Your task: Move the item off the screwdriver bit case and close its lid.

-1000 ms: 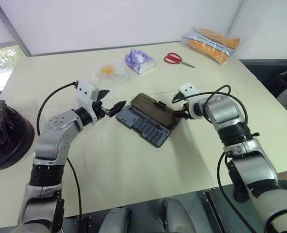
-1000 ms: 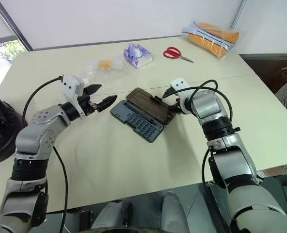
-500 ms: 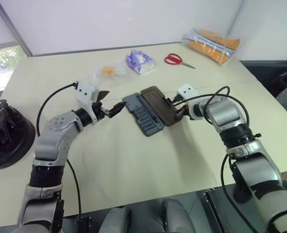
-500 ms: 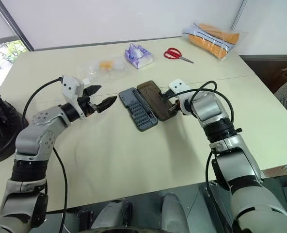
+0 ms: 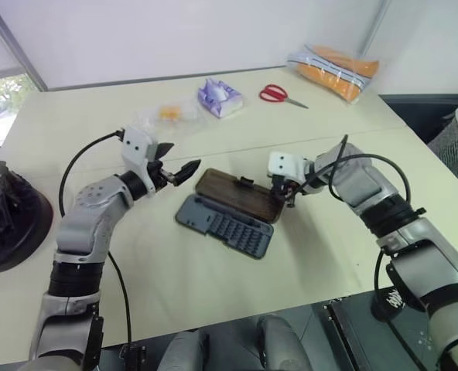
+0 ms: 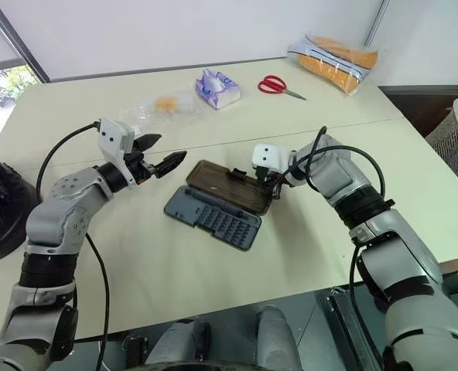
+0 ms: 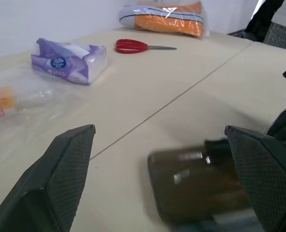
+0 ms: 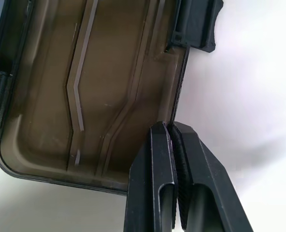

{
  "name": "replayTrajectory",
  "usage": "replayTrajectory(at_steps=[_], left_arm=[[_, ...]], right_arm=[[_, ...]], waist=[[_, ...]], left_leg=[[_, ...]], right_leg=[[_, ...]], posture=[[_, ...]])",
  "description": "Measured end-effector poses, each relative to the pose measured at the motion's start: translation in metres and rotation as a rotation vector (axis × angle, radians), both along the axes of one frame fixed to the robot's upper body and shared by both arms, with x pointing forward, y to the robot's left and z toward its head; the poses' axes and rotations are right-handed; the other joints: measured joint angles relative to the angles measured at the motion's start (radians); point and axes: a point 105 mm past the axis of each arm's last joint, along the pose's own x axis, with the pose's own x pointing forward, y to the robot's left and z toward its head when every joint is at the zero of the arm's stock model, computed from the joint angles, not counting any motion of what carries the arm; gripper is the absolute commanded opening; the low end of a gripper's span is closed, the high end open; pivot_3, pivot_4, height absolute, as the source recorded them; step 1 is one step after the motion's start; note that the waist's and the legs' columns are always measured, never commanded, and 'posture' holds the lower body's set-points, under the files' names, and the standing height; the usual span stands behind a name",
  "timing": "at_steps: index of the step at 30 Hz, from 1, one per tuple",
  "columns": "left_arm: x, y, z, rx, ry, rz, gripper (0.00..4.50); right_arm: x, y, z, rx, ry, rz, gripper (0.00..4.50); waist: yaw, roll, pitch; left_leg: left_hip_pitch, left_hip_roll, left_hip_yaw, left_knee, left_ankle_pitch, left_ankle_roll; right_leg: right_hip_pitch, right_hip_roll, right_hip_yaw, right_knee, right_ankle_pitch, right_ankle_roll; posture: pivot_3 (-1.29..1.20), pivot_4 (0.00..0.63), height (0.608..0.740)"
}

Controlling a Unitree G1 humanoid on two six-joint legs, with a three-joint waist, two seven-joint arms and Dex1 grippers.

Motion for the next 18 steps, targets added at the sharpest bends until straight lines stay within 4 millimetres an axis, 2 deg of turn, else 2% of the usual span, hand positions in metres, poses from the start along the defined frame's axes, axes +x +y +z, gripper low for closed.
replayTrajectory(at_steps=[10, 18], left_arm=[[-0.004, 0.002, -0.002, 0.0, 0.001, 0.02, 4.5], [-0.007, 0.002, -0.003, 0.002, 0.001, 0.028, 4.5]], right_arm=[[0.001, 0.007, 0.002, -0.175, -0.133, 0.381, 0.03], [0.0, 0.012, 0.004, -0.241, -0.243, 0.547, 0.03]], waist=[[0.003, 0.0, 0.0], [0.004, 0.0, 0.0]], left_leg=[[0.0, 0.0, 0.0, 0.0, 0.0, 0.0], [0.0, 0.0, -0.001, 0.0, 0.0, 0.0]], right_leg=[[0.001, 0.0, 0.0, -0.001, 0.0, 0.0], [0.001, 0.0, 0.0, -0.002, 0.0, 0.0]], posture=[[0.0, 0.15, 0.74], [0.0, 0.15, 0.74]])
